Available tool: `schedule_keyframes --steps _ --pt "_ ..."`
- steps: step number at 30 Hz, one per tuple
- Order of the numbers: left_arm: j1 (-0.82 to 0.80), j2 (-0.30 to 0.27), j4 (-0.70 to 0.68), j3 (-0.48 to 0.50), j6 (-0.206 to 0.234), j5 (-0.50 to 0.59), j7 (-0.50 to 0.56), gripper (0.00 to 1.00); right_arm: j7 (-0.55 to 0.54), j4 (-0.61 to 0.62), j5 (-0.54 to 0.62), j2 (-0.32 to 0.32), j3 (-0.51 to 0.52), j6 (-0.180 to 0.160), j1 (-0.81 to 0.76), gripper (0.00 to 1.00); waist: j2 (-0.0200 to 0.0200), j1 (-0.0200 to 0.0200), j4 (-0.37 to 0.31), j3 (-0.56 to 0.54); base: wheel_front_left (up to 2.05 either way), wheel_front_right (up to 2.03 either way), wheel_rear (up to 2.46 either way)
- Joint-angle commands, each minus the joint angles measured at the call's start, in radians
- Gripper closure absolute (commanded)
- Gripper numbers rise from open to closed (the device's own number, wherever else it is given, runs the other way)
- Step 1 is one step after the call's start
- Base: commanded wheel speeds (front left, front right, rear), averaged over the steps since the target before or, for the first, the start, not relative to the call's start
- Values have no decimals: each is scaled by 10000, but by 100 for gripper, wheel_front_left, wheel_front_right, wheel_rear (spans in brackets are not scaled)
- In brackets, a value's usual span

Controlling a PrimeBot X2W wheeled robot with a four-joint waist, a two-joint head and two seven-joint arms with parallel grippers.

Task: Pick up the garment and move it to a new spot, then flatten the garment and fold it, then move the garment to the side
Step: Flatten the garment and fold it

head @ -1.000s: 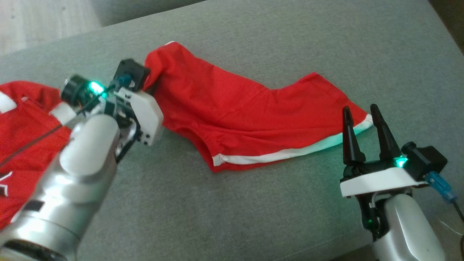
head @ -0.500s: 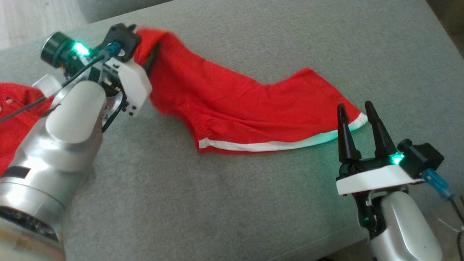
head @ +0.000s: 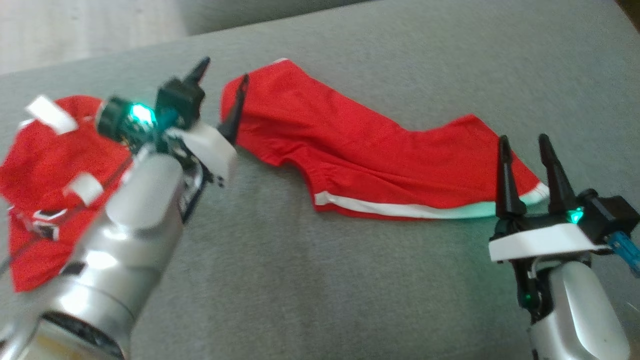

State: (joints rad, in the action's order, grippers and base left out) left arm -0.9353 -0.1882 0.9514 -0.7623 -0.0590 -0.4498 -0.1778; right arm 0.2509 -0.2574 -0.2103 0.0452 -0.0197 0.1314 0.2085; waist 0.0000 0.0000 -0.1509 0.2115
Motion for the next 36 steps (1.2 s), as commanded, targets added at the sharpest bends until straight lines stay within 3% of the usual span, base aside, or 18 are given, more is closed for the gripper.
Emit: schedule_keyframes --steps 1,7,13,19,28,36 --pt "28 -154 -471 449 210 -148 -354 0 109 363 172 50 -39 -7 -74 0 0 0 517 -383 0 0 0" --pt "1419 -29 -1535 926 913 -489 -771 0 109 397 413 50 232 -7 -355 0 0 0 1012 -713 0 0 0" --pt "3740 37 -4009 1772 1925 -524 -834 0 109 514 346 50 266 -7 -726 0 0 0 1345 -886 0 0 0" --pt "5572 164 -5878 2406 2285 -83 -837 0 109 559 349 50 170 -7 -927 0 0 0 1420 -874 0 0 0" --pt "5732 402 -6110 2447 1848 412 -838 0 109 624 405 50 39 -7 -756 0 0 0 1203 -714 0 0 0" --pt "5161 714 -5361 1382 706 406 -19 0 109 697 328 50 10 -7 -676 0 0 0 715 -285 0 0 0"
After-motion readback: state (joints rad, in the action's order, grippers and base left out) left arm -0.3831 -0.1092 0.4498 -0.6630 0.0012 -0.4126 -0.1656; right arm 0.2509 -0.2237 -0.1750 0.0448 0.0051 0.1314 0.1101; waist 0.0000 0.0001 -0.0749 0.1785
